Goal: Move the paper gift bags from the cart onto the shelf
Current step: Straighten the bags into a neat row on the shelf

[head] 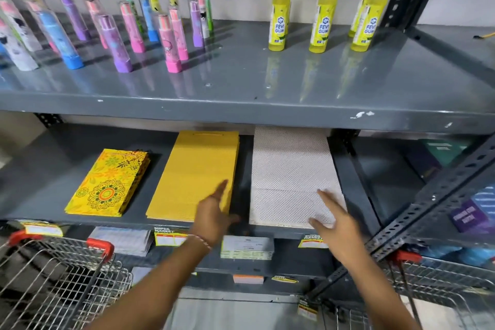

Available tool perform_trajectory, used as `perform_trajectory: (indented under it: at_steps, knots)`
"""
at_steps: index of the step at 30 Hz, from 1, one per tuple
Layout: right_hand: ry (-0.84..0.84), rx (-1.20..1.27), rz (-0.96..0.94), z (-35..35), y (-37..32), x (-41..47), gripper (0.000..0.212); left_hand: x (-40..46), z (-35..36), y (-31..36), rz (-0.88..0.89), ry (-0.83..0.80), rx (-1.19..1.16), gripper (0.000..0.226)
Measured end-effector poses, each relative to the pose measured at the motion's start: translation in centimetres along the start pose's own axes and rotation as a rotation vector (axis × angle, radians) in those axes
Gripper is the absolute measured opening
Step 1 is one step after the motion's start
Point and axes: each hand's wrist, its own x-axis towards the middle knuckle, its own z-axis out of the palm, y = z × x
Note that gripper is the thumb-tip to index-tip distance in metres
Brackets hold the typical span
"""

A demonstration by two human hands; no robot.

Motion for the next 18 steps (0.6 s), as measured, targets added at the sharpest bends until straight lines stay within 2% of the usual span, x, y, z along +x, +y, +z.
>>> perform_trajectory:
  at_steps: [3,6,8,11,14,18]
  knots:
    - [-0.183,0.21,-0.005,6.9,-5.0,-1.4,0.055,0.6,-6.0,-6.3,-0.114,0.142,0.009,0.095]
    - [-0.299,0.279,0.026,13.4,-7.2,-1.4,0.059,2.1,-9.8,-12.4,-0.221,0.051,0.082,0.095]
    - [-0.29,0.222,0.013,16.2,-7.7,-0.9,0.064,3.2,-10.3,-15.5,-0.224,-0.056,0.163,0.087]
    - [-0.263,0.115,0.018,18.1,-7.7,-0.1,0.066,4.4,-9.7,-17.7,-0.147,-0.113,0.246,0.082]
    - [-0.27,0.073,0.013,19.0,-7.6,0.3,0.061,4.1,-10.1,-17.6,-0.114,-0.103,0.184,0.067]
    - [-0.256,0.03,0.034,19.6,-7.2,0.6,0.056,4.1,-10.5,-18.2,-0.17,-0.093,0.057,0.061]
